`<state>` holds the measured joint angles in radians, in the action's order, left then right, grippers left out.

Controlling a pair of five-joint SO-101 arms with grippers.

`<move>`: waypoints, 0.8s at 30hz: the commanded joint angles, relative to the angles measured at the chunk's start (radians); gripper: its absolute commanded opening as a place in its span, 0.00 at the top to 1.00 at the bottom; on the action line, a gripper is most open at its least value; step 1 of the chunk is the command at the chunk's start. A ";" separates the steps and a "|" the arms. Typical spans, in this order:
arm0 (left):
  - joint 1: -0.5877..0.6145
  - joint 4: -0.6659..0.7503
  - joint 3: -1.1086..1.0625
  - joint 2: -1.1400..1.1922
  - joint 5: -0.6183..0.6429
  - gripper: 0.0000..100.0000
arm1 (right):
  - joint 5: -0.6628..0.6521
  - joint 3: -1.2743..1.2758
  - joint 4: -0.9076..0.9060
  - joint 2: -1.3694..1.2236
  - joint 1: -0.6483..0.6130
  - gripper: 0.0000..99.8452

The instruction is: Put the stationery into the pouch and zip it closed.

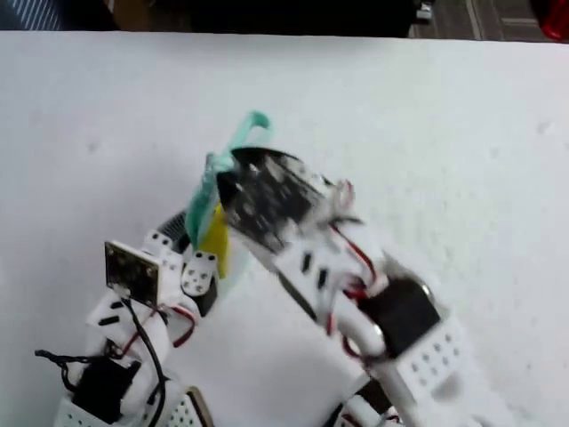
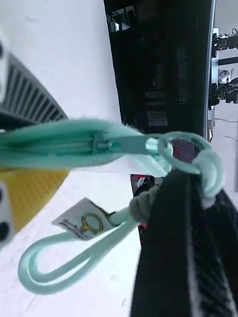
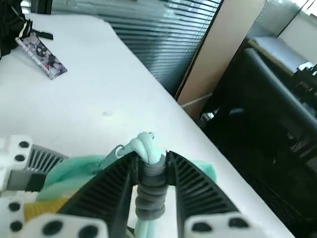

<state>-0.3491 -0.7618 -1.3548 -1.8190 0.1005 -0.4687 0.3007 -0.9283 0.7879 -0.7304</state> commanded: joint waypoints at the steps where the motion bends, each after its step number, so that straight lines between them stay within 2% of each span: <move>1: -0.002 -0.017 0.057 -0.010 0.012 0.98 | -0.012 -0.218 -0.027 -0.151 0.036 0.98; 9: 0.001 -0.040 0.061 -0.010 0.011 0.97 | -0.012 -0.496 -0.183 -0.423 0.131 0.98; 15: 0.007 -0.124 0.094 -0.010 0.020 0.79 | -0.012 -0.565 -0.278 -0.472 0.145 0.98; 20: 0.005 -0.204 0.164 -0.010 0.040 0.86 | -0.012 -0.569 -0.288 -0.472 0.142 0.98; 23: 0.001 -0.180 0.155 -0.010 0.037 0.98 | -0.009 -0.563 -0.291 -0.472 0.133 0.98; 24: 0.001 -0.160 0.143 -0.010 0.028 0.98 | -0.008 -0.563 -0.298 -0.472 0.124 0.98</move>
<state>-0.3445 -0.9597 -1.2459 -1.8282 0.1250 -0.4657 -0.2225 -1.2121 0.3122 -0.6030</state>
